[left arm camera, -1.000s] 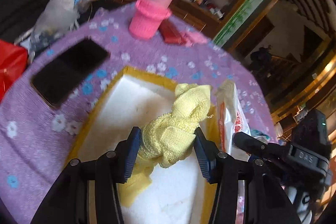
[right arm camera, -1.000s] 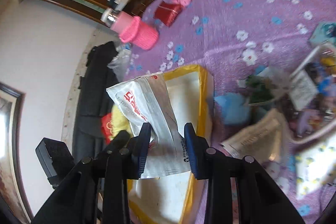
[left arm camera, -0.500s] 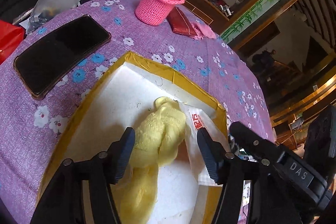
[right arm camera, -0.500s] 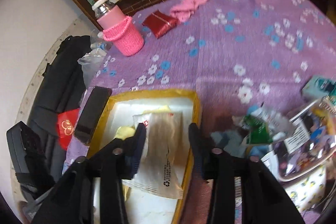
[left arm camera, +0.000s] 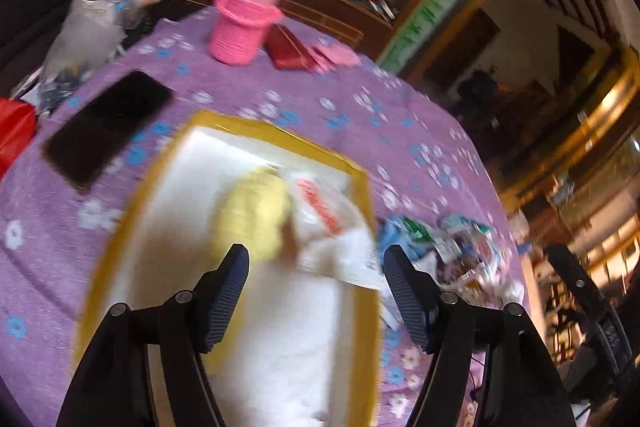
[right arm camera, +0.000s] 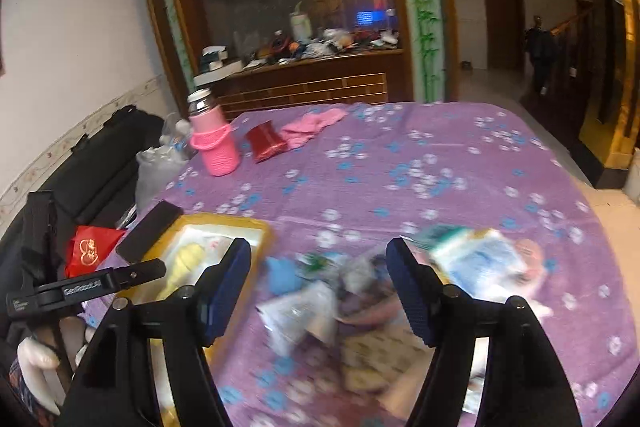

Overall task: Organize soft objects
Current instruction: 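Grasp the pink cartoon pouch with the left tool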

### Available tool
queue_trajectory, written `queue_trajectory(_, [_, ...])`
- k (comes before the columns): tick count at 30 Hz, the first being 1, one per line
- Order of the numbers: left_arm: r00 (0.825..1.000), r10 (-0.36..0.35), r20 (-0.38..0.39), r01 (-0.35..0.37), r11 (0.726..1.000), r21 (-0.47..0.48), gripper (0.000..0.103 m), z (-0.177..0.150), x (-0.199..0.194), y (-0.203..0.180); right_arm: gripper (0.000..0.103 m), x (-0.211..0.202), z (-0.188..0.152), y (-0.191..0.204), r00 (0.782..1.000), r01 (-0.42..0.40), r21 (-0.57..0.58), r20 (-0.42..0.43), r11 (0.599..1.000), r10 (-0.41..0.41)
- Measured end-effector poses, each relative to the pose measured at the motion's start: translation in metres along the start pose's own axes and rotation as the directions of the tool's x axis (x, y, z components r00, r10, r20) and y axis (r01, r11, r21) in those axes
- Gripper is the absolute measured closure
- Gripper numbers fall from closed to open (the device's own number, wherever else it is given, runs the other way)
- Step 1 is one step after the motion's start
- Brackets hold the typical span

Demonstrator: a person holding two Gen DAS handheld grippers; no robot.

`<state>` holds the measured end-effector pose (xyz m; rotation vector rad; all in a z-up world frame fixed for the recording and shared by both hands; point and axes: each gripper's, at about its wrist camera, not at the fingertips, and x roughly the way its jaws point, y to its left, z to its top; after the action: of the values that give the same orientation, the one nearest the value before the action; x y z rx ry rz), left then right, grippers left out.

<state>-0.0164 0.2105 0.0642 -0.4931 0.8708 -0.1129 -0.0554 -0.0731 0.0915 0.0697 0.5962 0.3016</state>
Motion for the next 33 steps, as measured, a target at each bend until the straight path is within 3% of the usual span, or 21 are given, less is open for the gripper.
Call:
queue_trajectory(2, [0.999, 0.025, -0.029, -0.025, 1.000, -0.001, 0.030, -0.004, 0.008, -0.008, 0.034, -0.019, -0.003, -0.025, 1.000, 0.029, 0.035, 0.011, 0.999, -0.029])
queue_trajectory(5, [0.999, 0.034, 0.025, -0.035, 0.998, 0.055, 0.030, -0.013, -0.005, -0.029, 0.030, -0.048, -0.005, -0.059, 0.992, 0.104, 0.063, 0.064, 0.993, -0.108])
queue_trajectory(7, [0.996, 0.047, 0.074, -0.056, 0.990, 0.129, 0.029, -0.022, -0.019, -0.050, 0.000, -0.061, -0.010, -0.080, 0.979, 0.169, 0.067, 0.105, 0.983, -0.175])
queue_trajectory(9, [0.992, 0.056, 0.114, -0.079, 0.975, 0.206, 0.027, -0.031, -0.027, -0.074, 0.000, -0.064, -0.015, -0.105, 0.960, 0.238, 0.081, 0.129, 0.968, -0.247])
queue_trajectory(12, [0.992, 0.050, 0.118, -0.082, 0.955, 0.284, 0.026, -0.040, -0.025, -0.098, 0.000, -0.041, -0.025, -0.154, 0.955, 0.280, 0.166, 0.050, 0.945, -0.292])
queue_trajectory(16, [0.993, 0.071, 0.098, -0.102, 0.927, 0.362, 0.027, -0.047, -0.010, -0.125, 0.000, -0.006, -0.039, -0.212, 0.958, 0.284, 0.278, -0.034, 0.918, -0.286])
queue_trajectory(20, [0.992, 0.098, 0.084, -0.124, 0.902, 0.414, 0.027, -0.050, 0.005, -0.146, 0.000, 0.010, -0.054, -0.239, 0.959, 0.275, 0.339, -0.037, 0.900, -0.279])
queue_trajectory(25, [0.981, 0.176, 0.077, -0.191, 0.852, 0.488, 0.027, -0.049, 0.037, -0.159, 0.000, 0.011, -0.068, -0.261, 0.977, 0.205, 0.437, -0.047, 0.876, -0.206])
queue_trajectory(30, [0.991, 0.135, 0.007, -0.114, 0.804, 0.584, 0.027, -0.048, 0.073, -0.187, 0.000, 0.010, -0.072, -0.270, 0.981, 0.191, 0.485, -0.056, 0.853, -0.188])
queue_trajectory(33, [0.992, 0.105, -0.071, -0.042, 0.799, 0.600, 0.027, -0.045, 0.094, -0.198, 0.000, 0.014, -0.075, -0.274, 0.983, 0.183, 0.498, -0.076, 0.848, -0.168])
